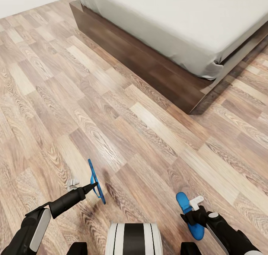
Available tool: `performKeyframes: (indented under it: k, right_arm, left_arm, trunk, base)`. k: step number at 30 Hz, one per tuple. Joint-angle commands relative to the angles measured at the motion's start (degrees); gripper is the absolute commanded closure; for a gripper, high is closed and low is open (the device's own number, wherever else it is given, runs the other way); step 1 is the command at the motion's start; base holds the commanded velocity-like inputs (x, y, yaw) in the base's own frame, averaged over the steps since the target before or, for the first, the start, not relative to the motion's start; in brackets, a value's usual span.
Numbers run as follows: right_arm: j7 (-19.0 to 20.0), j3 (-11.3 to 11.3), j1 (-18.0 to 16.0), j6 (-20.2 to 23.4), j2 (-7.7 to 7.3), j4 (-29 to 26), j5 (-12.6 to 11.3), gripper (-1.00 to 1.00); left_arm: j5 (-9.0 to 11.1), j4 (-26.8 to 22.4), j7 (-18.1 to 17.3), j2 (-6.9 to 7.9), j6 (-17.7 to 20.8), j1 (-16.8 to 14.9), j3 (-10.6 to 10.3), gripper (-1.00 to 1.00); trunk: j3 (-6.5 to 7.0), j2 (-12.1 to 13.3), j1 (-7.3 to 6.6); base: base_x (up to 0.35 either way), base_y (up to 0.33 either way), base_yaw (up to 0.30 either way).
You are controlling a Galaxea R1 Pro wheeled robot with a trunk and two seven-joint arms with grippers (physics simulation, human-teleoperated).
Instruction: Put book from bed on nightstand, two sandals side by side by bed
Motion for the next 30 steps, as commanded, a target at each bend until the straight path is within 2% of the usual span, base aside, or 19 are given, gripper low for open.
performKeyframes:
  k: [1,10,16,30]
  right_arm:
    - [0.0,0.2,0.0,0.3,-0.09,-0.1,-0.3,-1.00]
    - [0.0,0.2,0.0,0.1,-0.16,-0.1,-0.3,-1.00]
    - [0.0,0.2,0.0,0.1,-0.16,-0.1,-0.2,-1.00]
    - [-0.1,0.2,0.0,0.0,-0.16,-0.1,-0.2,-1.00]
  left_arm:
    - [0.3,0.0,-0.1,0.00,0.4,0.0,0.0,1.00]
    - [0.3,0.0,-0.1,0.00,0.4,0.0,0.0,1.00]
    - [0.3,0.0,-0.1,-0.27,0.4,0.0,0.0,1.00]
    - [0.3,0.0,-0.1,-0.41,0.4,0.0,0.0,1.00]
  trunk:
    - [-0.03,0.0,-0.01]
    - [-0.03,0.0,-0.01]
    - [-1.36,-0.1,0.15]
    - [-1.36,-0.1,0.15]
  base:
    - [0.000,0.000,0.000]
    - [0.000,0.000,0.000]
    - [0.000,0.000,0.000]
    - [0.000,0.000,0.000]
